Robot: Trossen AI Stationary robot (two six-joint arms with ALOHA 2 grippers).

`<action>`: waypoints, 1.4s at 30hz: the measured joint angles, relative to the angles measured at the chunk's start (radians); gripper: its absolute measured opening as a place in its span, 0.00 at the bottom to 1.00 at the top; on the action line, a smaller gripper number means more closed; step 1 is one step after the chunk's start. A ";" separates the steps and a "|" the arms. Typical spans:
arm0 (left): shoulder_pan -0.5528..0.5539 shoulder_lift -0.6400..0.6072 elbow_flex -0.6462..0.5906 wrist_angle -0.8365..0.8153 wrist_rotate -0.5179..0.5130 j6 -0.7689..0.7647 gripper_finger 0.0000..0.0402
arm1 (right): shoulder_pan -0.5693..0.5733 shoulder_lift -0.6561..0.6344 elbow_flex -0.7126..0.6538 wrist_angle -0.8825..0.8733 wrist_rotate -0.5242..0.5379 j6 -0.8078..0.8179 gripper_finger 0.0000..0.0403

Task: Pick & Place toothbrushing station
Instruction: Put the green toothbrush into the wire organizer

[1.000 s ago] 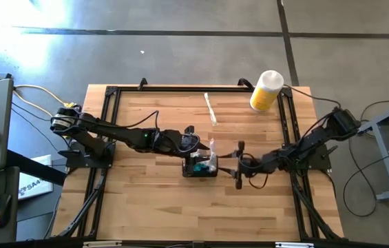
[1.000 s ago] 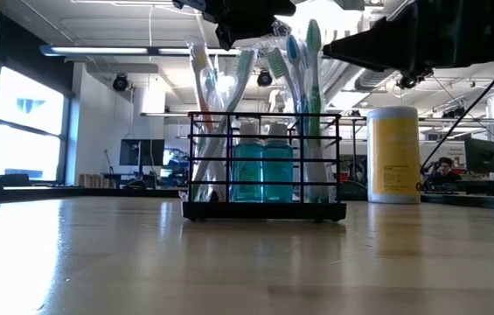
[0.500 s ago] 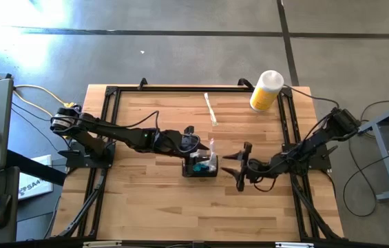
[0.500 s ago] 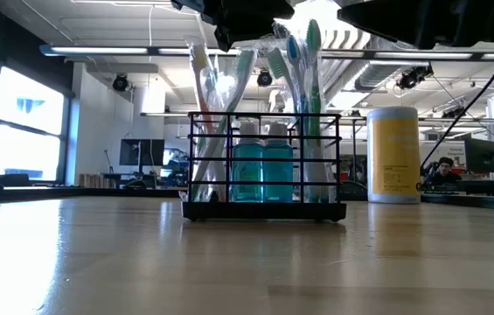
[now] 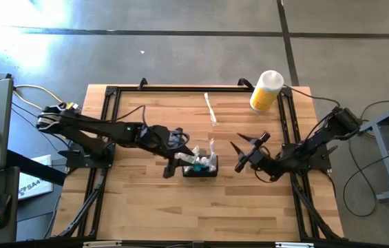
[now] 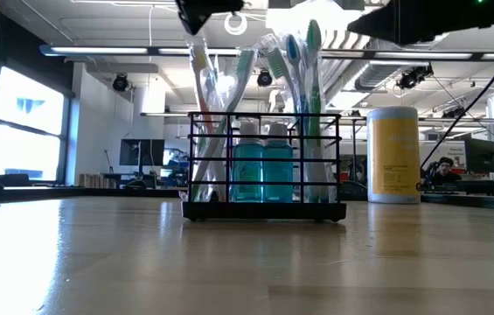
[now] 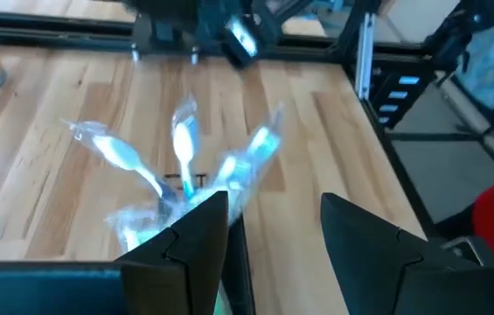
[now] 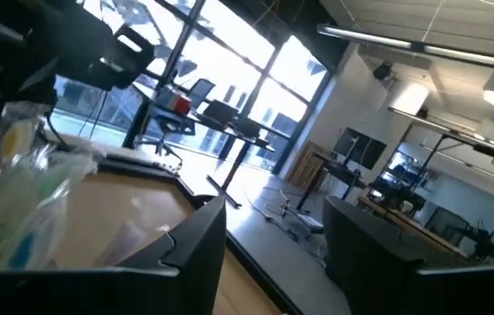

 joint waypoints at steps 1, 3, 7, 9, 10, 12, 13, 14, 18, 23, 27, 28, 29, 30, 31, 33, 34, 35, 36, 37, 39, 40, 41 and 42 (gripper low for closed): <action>0.000 -0.018 0.000 -0.025 -0.002 0.000 0.44 | -0.010 -0.018 0.000 -0.015 -0.008 0.009 0.45; -0.003 -0.049 0.000 -0.069 -0.002 -0.002 0.44 | -0.034 -0.033 0.002 -0.070 -0.018 0.053 0.45; -0.029 -0.095 0.000 -0.125 -0.056 -0.008 0.44 | -0.092 -0.027 0.000 -0.191 -0.025 0.239 0.45; -0.049 -0.106 0.000 -0.140 -0.081 -0.008 0.44 | -0.108 -0.028 0.001 -0.197 -0.035 0.275 0.45; -0.059 -0.111 -0.001 -0.162 -0.094 -0.008 0.44 | -0.108 -0.027 0.002 -0.180 -0.033 0.280 0.45; -0.080 -0.114 -0.001 -0.169 -0.109 -0.008 0.44 | -0.108 -0.027 0.014 -0.097 -0.035 0.280 0.45; -0.089 -0.115 0.000 -0.178 -0.116 -0.008 0.44 | -0.107 -0.032 0.020 -0.045 -0.041 0.264 0.45; -0.098 -0.117 -0.001 -0.191 -0.123 -0.008 0.44 | -0.105 -0.038 0.029 -0.010 -0.042 0.232 0.45; -0.135 -0.122 -0.001 -0.206 -0.135 -0.008 0.44 | -0.110 -0.088 0.095 -0.024 -0.049 0.106 0.45; -0.193 -0.121 -0.001 -0.207 -0.139 -0.006 0.44 | -0.186 -0.144 0.204 -0.231 -0.058 0.121 0.45; -0.225 -0.118 -0.001 -0.210 -0.171 -0.007 0.44 | -0.269 -0.148 0.332 -0.280 0.063 0.134 0.45; -0.232 -0.118 -0.001 -0.210 -0.185 -0.008 0.44 | -0.291 -0.151 0.372 -0.310 0.098 0.135 0.45; -0.237 -0.118 -0.001 -0.211 -0.193 -0.011 0.44 | -0.310 -0.152 0.407 -0.354 0.123 0.135 0.45; -0.242 -0.118 -0.001 -0.211 -0.200 -0.015 0.44 | -0.328 -0.151 0.438 -0.407 0.128 0.136 0.45; -0.246 -0.118 -0.001 -0.213 -0.205 -0.022 0.44 | -0.345 -0.149 0.467 -0.467 0.121 0.136 0.45; -0.249 -0.118 -0.001 -0.214 -0.215 -0.034 0.44 | -0.376 -0.146 0.523 -0.598 0.077 0.143 0.45; -0.249 -0.118 -0.001 -0.215 -0.214 -0.035 0.44 | -0.394 -0.146 0.548 -0.669 0.051 0.166 0.45; -0.249 -0.118 -0.001 -0.218 -0.215 -0.036 0.44 | -0.413 -0.147 0.576 -0.750 0.021 0.208 0.45; -0.249 -0.118 -0.001 -0.217 -0.215 -0.036 0.44 | -0.432 -0.148 0.606 -0.840 -0.014 0.262 0.45; -0.249 -0.118 -0.001 -0.217 -0.217 -0.037 0.44 | -0.454 -0.148 0.634 -0.931 -0.042 0.321 0.45; -0.247 -0.118 -0.001 -0.217 -0.229 -0.034 0.44 | -0.501 -0.148 0.697 -1.137 -0.105 0.452 0.45; -0.247 -0.118 -0.001 -0.217 -0.234 -0.033 0.44 | -0.527 -0.148 0.726 -1.240 -0.151 0.524 0.45; -0.247 -0.118 -0.001 -0.217 -0.238 -0.030 0.44 | -0.557 -0.148 0.754 -1.339 -0.212 0.598 0.45; -0.247 -0.118 -0.001 -0.217 -0.241 -0.026 0.44 | -0.591 -0.148 0.782 -1.434 -0.294 0.677 0.45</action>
